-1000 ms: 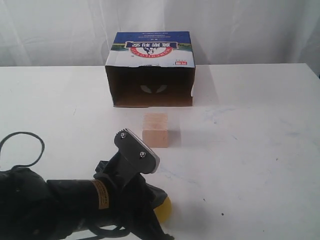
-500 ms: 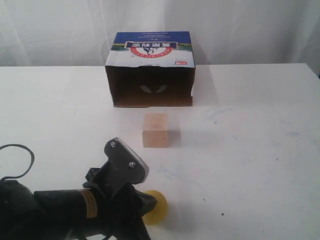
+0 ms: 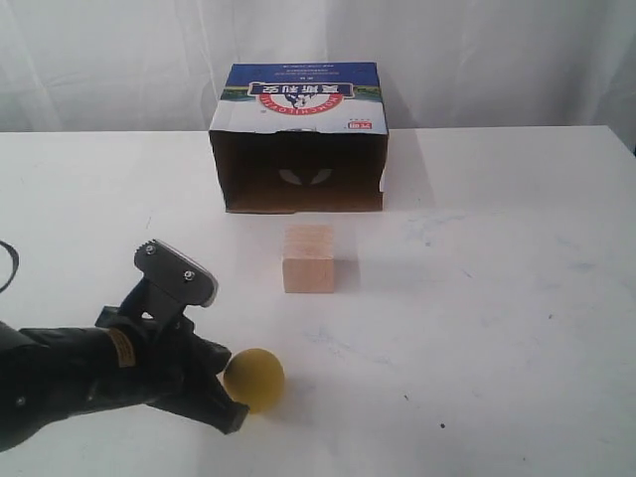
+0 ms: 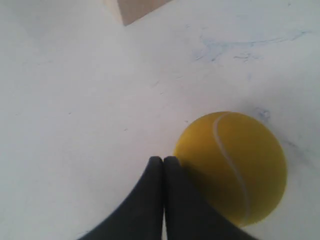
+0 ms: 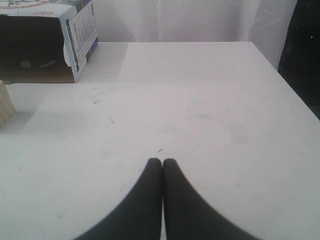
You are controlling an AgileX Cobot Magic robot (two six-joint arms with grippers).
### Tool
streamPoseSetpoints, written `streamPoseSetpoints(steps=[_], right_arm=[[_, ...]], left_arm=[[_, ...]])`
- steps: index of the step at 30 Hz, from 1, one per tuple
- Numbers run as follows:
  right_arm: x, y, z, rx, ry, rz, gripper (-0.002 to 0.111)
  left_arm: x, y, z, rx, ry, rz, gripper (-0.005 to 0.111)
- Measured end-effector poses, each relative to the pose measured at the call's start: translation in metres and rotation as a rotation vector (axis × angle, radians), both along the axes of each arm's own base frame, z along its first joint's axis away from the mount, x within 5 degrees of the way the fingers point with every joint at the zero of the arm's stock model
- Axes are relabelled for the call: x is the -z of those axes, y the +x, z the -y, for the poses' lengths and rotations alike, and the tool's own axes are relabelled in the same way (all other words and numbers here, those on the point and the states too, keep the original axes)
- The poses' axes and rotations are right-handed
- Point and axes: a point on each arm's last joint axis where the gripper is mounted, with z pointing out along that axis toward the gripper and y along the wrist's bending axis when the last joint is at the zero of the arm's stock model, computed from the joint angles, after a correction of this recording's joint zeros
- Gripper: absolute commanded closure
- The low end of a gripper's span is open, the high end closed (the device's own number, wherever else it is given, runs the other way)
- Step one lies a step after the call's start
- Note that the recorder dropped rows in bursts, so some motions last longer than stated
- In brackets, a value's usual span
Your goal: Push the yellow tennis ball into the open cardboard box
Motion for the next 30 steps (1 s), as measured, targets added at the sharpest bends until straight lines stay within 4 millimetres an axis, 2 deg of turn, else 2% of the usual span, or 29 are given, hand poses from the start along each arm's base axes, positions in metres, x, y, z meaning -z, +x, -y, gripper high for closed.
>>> streamPoseSetpoints(steps=[3, 9, 13, 19, 25, 30], right_arm=[[0.0, 0.0, 0.0, 0.0, 0.0, 0.0, 0.108], [0.0, 0.0, 0.0, 0.0, 0.0, 0.0, 0.108], [0.0, 0.0, 0.0, 0.0, 0.0, 0.0, 0.108], [0.0, 0.0, 0.0, 0.0, 0.001, 0.0, 0.108], [0.0, 0.0, 0.0, 0.0, 0.001, 0.0, 0.108], [0.0, 0.0, 0.0, 0.0, 0.001, 0.0, 0.108]], left_arm=[[-0.005, 0.005, -0.01, -0.03, -0.001, 0.015, 0.107], [-0.034, 0.01, -0.023, -0.025, 0.001, 0.098, 0.107], [-0.045, 0.006, -0.026, 0.008, 0.035, 0.087, 0.107], [-0.039, 0.003, -0.041, 0.052, 0.149, 0.007, 0.107], [-0.03, 0.026, -0.073, -0.082, 0.175, 0.038, 0.107], [-0.017, 0.039, -0.076, -0.117, 0.175, 0.035, 0.107]])
